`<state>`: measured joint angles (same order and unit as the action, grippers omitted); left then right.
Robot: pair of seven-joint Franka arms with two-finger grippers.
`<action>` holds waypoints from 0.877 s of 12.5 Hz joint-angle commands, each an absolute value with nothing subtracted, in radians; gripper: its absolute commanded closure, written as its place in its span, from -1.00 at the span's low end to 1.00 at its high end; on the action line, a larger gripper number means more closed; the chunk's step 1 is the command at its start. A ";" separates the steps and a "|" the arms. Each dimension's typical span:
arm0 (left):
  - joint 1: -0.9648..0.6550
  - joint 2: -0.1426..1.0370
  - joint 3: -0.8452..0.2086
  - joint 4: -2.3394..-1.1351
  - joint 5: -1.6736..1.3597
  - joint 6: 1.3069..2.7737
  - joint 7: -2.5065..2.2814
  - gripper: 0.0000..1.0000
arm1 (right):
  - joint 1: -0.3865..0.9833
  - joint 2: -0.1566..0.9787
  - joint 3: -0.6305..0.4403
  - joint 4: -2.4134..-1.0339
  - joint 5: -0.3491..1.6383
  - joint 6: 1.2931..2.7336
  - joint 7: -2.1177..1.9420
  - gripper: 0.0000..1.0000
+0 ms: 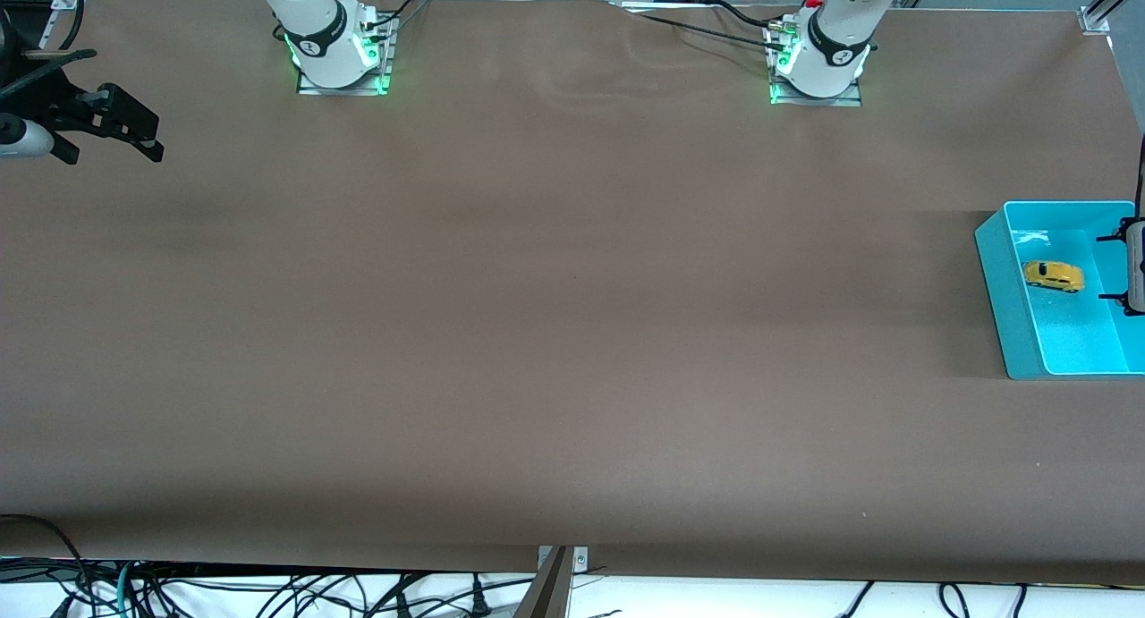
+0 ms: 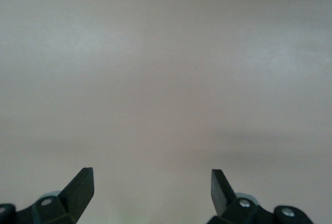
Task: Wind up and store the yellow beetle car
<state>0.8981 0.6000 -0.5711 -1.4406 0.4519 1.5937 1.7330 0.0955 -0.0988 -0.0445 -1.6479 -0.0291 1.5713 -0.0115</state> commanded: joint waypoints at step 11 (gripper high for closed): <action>0.721 0.588 -0.773 -1.244 0.342 1.310 1.133 -1.00 | 0.095 -0.092 -0.044 -1.618 -0.026 1.549 -0.008 -1.00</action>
